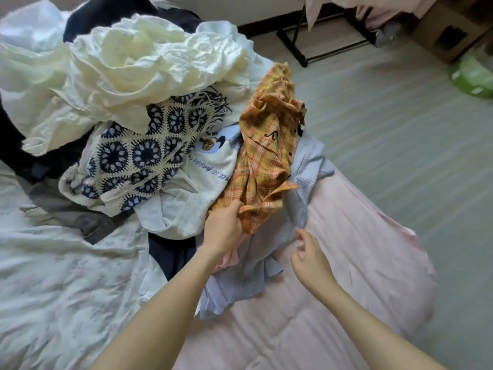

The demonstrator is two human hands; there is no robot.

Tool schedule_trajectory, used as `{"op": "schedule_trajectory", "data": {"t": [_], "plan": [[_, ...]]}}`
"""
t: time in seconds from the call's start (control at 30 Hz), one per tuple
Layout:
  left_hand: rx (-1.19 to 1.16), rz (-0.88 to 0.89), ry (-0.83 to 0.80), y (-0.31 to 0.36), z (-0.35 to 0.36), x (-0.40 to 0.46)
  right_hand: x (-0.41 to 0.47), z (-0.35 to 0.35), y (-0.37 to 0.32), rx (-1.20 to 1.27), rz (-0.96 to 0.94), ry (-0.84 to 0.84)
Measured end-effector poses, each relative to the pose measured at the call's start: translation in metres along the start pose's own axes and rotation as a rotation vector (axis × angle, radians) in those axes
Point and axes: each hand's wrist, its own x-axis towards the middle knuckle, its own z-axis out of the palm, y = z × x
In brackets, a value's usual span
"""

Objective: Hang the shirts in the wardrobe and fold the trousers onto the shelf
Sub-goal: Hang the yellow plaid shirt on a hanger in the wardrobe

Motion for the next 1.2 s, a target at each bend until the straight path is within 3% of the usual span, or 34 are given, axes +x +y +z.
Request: {"op": "schedule_trajectory", "data": {"t": [0.07, 0.2, 0.37, 0.47, 0.6, 0.73, 0.9, 0.97, 1.2], "plan": [[-0.188, -0.04, -0.005, 0.01, -0.028, -0.005, -0.001, -0.014, -0.017, -0.01, -0.124, 0.043], [-0.333, 0.016, 0.062, 0.042, -0.088, -0.009, 0.004, -0.046, -0.062, -0.179, -0.425, 0.083], [-0.544, 0.194, 0.108, 0.099, -0.157, -0.039, 0.004, -0.09, -0.125, -0.221, -0.559, 0.119], [-0.691, 0.235, 0.102, 0.124, -0.177, -0.085, -0.024, -0.112, -0.142, -0.116, -0.642, 0.147], [-0.798, 0.182, 0.086, 0.138, -0.173, -0.137, -0.092, -0.122, -0.111, -0.068, -0.436, 0.019], [-0.781, 0.086, 0.046, 0.138, -0.154, -0.176, -0.16, -0.136, -0.056, -0.123, -0.39, -0.128], [-0.651, 0.129, 0.002, 0.161, -0.127, -0.214, -0.246, -0.169, -0.002, 0.17, -0.18, -0.388], [-0.583, 0.208, -0.058, 0.189, -0.118, -0.226, -0.285, -0.199, 0.027, 0.313, -0.092, -0.367], [-0.419, 0.596, -0.178, 0.345, -0.079, -0.28, -0.414, -0.274, 0.135, 0.581, 0.022, 0.171]]}}
